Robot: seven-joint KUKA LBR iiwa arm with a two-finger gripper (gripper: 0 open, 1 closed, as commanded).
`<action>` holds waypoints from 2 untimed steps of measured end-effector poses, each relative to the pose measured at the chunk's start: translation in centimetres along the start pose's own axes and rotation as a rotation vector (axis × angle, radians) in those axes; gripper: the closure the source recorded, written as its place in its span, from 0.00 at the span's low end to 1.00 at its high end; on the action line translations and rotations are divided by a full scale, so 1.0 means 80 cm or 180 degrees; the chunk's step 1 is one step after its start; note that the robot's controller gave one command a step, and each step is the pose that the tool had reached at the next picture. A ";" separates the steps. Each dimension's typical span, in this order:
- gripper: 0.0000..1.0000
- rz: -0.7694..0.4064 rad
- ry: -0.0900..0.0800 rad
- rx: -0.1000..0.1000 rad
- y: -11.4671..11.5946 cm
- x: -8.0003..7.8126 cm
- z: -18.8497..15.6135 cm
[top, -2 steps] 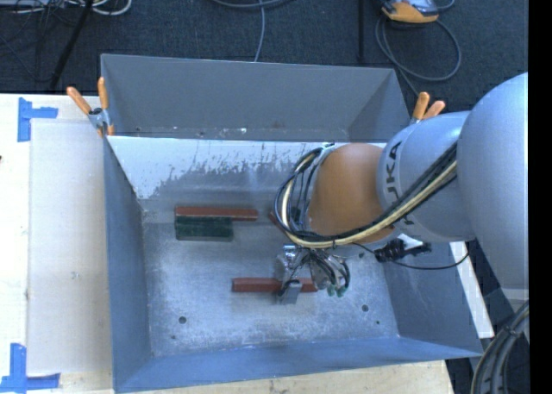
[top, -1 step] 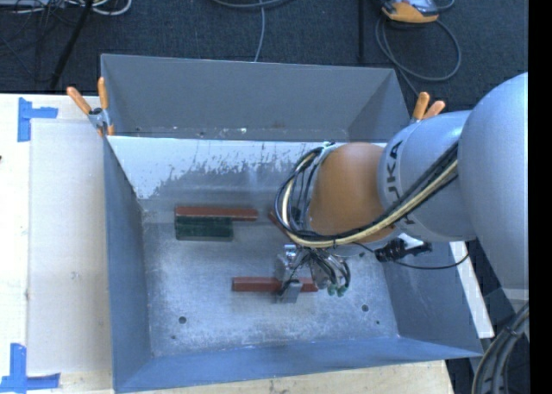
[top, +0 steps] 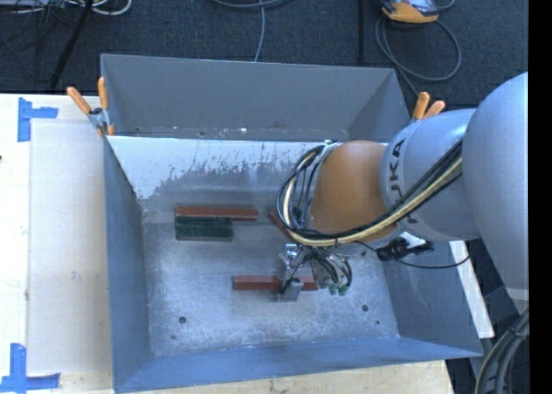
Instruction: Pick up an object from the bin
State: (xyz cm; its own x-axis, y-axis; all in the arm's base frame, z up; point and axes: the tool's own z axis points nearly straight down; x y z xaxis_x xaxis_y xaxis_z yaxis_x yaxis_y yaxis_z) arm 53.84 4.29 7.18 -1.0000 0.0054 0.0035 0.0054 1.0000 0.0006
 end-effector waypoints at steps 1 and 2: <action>1.00 -0.0002 -0.0001 0.0001 0.000 0.000 -0.014; 1.00 -0.0002 -0.0007 0.0000 0.000 0.000 -0.028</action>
Offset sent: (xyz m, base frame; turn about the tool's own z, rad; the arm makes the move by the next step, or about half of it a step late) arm 0.0002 0.0001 0.0081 0.0000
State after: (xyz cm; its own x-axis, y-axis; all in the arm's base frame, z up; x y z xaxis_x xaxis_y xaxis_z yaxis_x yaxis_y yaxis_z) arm 53.88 4.27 9.41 -1.0000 0.0046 0.0013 0.0046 1.0000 0.0004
